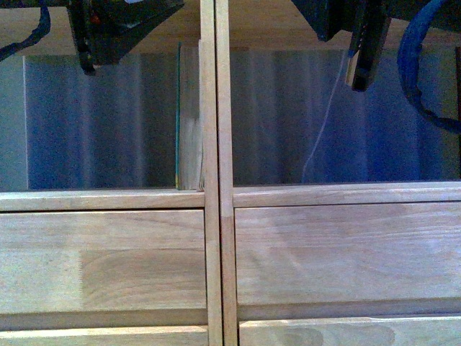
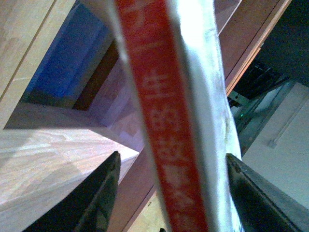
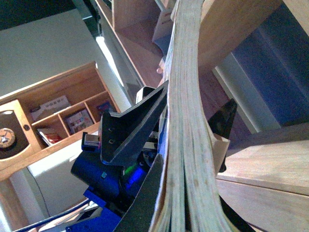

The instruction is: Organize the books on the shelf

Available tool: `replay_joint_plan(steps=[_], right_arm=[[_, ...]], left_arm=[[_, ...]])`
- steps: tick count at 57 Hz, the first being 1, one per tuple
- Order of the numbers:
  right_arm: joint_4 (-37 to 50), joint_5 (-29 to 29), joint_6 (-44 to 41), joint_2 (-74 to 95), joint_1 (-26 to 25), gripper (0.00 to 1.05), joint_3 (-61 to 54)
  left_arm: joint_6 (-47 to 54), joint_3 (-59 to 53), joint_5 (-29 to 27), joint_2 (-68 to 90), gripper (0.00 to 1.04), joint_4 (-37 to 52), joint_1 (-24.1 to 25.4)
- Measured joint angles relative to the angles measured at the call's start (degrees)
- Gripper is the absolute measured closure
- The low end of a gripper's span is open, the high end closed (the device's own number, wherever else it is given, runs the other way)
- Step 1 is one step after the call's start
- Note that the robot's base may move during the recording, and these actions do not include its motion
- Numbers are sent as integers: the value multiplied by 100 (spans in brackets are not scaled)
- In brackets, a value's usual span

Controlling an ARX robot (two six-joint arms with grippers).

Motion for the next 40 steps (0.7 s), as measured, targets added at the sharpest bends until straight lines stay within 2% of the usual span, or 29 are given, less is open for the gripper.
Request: replay_joint_plan(steps=[7,14,19,24,27,32,40], right_arm=[[9,-4,125,-11,2,96,0],[-28,-28,203,-101,0,74,-2],[-125,-48,219,-293,-149,53,-208],[-177,-282,210,-675,-522,34,-527],[-212,-584,170,-997,-929,21,-772],[-219,-798,192,-1217,-1447,8,-1008],[-76,-1241,498,-1451,-2601,7,-1504]], left_arm=[[35,-116,-11,-63,62,201,-35],[-24,-299,-24,-125,83,385,-44],[-129,-531,11,-254,97,603,77],[352,-879,-109,-507,98,555,356],[901,-1106,-330,-621,98,503,605],[1425,-1137,-610,-605,98,299,876],[2168,-1014,-1213,-380,98,79,1314]])
